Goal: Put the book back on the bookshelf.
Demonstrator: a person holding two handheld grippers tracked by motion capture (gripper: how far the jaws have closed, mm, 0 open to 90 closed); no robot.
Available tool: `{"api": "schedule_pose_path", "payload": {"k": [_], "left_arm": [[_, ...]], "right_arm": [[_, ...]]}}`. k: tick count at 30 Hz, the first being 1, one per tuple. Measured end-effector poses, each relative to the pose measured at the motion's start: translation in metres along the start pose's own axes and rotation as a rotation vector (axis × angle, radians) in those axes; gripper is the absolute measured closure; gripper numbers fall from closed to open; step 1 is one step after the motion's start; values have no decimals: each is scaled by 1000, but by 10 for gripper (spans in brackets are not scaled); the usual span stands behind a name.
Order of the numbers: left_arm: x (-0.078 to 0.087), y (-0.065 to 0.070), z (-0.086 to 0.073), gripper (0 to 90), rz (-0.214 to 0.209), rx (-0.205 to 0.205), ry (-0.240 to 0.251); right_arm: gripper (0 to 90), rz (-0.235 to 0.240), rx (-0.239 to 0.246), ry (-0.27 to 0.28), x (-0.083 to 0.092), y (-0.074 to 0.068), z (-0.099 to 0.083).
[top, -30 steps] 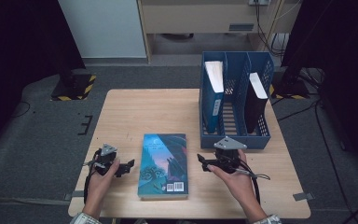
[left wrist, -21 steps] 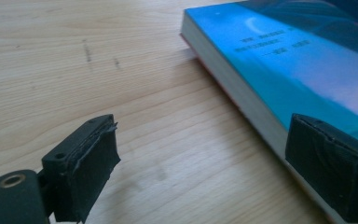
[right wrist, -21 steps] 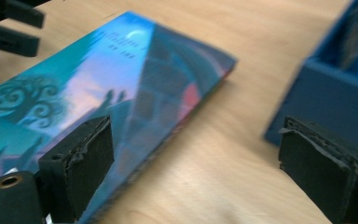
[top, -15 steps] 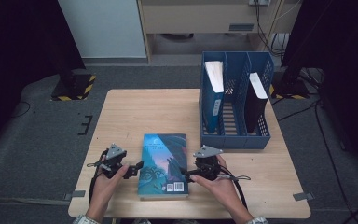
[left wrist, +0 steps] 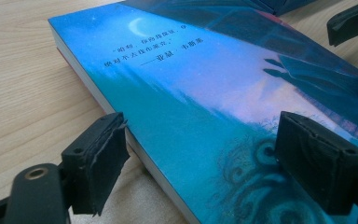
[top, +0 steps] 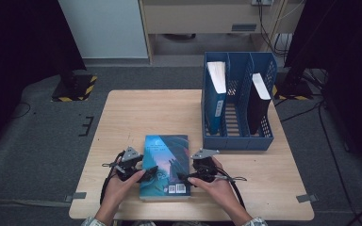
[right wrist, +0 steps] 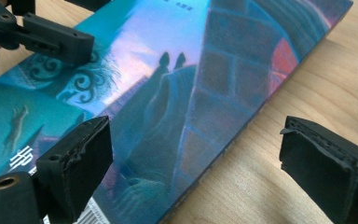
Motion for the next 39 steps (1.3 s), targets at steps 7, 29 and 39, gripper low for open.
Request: {"api": "schedule_pose_path", "payload": {"k": [7,29,39], "left_arm": [[-4,-5,4,181,2,-16,6],[-7,-7,5,219,-28,-35,16],[-7,-10,6,221,-52,-25,6]], "right_arm": [[90,27,-21,-25,-7,1,-3],[64,147,-108,-54,-18,-1,-7],[14,140,-101,-36,-23,3,-5]]}}
Point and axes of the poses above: each handheld gripper's, and its own axes: x roughly backward along the jaws, z roughly out of its top, y roughly to its right, the point moved 2 cm from there along -x, roughly forward along the jaws, and after that the axes turned 1 degree about y, right-handed, at the moved point
